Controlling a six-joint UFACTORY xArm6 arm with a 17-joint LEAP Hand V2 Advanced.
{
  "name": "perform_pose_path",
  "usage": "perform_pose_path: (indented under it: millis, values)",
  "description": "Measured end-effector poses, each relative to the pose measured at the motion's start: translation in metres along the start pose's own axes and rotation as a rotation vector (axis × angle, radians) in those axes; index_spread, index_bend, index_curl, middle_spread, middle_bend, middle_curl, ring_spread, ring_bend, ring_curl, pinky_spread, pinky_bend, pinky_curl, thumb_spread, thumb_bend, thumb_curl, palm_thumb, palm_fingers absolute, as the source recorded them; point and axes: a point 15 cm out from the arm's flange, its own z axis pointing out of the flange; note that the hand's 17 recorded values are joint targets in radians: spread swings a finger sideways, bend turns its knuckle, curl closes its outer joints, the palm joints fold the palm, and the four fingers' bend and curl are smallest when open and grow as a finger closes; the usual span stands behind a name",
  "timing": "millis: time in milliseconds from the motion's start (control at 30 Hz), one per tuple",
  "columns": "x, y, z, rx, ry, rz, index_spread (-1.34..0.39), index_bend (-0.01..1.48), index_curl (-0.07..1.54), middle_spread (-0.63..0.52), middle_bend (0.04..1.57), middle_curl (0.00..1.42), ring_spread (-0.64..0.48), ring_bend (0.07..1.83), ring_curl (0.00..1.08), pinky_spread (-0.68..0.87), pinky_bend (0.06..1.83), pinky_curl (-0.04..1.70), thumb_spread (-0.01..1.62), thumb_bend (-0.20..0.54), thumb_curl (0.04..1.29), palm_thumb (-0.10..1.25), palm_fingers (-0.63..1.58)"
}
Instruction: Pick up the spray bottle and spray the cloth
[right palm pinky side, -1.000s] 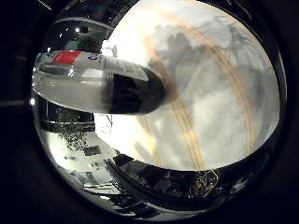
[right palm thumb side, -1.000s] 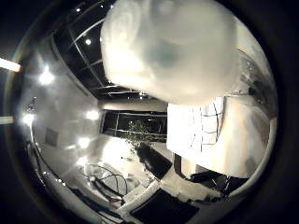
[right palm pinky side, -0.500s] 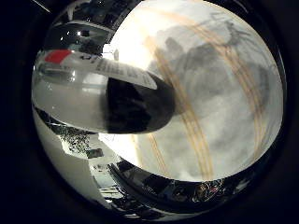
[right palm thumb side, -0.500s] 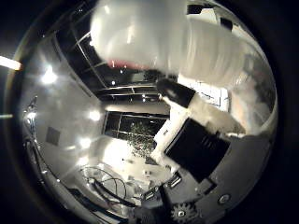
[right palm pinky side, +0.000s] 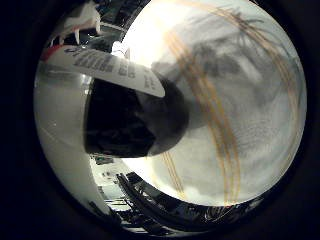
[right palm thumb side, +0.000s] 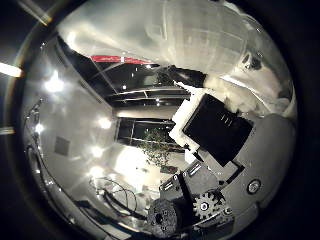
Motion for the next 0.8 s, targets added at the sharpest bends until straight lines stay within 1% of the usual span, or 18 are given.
perform_pose_path:
  millis: [100,267,567,800]
  values:
    - [-0.003,-0.002,0.004,-0.014,-0.003,-0.014,-0.2,1.09,0.77,-0.06,1.26,0.67,-0.15,1.4,0.6,-0.17,1.29,0.7,0.93,-0.01,0.5,1.04,1.22]
    - [-0.012,-0.006,0.006,-0.024,-0.003,-0.039,-0.18,1.15,0.75,-0.06,1.31,0.65,-0.15,1.44,0.6,-0.15,1.27,0.82,0.92,-0.01,0.56,1.09,1.19]
    - [-0.048,-0.025,0.008,-0.045,0.022,-0.136,-0.17,1.18,0.71,-0.06,1.34,0.61,-0.14,1.47,0.59,-0.13,1.17,1.03,0.95,-0.011,0.65,1.11,1.19]
    - [-0.092,-0.035,0.023,-0.11,0.04,-0.179,-0.17,1.19,0.7,-0.06,1.35,0.59,-0.14,1.47,0.59,-0.13,1.11,1.14,0.96,-0.01,0.69,1.11,1.2]
